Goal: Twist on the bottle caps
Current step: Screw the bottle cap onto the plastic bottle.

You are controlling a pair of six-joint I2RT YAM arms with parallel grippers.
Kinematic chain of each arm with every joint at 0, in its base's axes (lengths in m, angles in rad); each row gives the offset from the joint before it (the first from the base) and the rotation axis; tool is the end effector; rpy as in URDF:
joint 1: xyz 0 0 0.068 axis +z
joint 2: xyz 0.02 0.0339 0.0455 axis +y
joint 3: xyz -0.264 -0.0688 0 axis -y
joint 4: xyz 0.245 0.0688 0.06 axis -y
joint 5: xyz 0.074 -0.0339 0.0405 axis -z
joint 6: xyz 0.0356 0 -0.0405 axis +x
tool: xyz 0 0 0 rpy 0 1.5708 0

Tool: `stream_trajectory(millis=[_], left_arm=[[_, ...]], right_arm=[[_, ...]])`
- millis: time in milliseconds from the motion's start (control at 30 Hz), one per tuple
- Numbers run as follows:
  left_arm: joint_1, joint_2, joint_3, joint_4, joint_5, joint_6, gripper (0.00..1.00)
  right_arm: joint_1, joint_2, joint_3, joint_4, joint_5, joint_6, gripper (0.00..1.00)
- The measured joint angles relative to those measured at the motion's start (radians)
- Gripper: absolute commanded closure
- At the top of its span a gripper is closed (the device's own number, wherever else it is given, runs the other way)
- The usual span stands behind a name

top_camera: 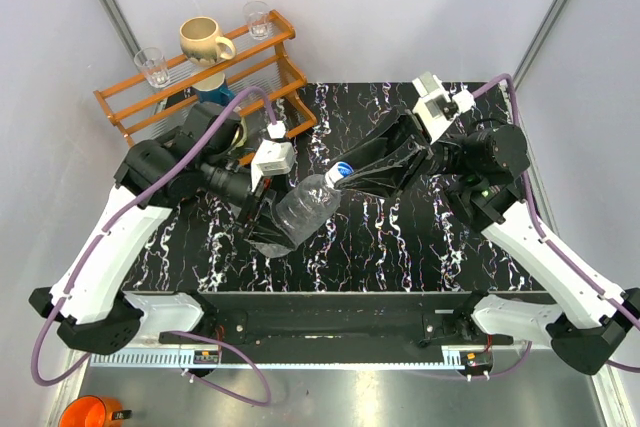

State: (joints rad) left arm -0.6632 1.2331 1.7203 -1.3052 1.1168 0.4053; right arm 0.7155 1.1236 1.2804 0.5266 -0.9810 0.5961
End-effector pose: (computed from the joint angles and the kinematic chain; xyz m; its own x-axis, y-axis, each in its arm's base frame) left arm 0.1239 -0.1374 0.4649 -0.2311 0.4000 -0.8869 0.9198 -0.2072 -0.3331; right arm 0.1400 0.1609 0.5083 -0.0835 0.3411 -0.9363 -0.9720 -0.2350 0.0011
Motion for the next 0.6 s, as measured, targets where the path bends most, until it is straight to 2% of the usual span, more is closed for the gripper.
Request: stream_trajectory(millis=[100,333,600], left_arm=[[0.003,-0.007,0.0,0.003,-0.049,-0.014,0.88],[0.007,-0.011,0.027,0.024,-0.161,-0.041,0.88],[0.008,-0.075,-0.015,0.143,-0.307,-0.1,0.9]], right_arm=[[0.0,-0.006,-0.021,-0.002,0.033,-0.002,0.77],[0.01,-0.033,-0.069,-0.018,0.165,-0.013,0.82],[0.066,-0.03,-0.094,-0.01,0.372,-0.015,0.82]])
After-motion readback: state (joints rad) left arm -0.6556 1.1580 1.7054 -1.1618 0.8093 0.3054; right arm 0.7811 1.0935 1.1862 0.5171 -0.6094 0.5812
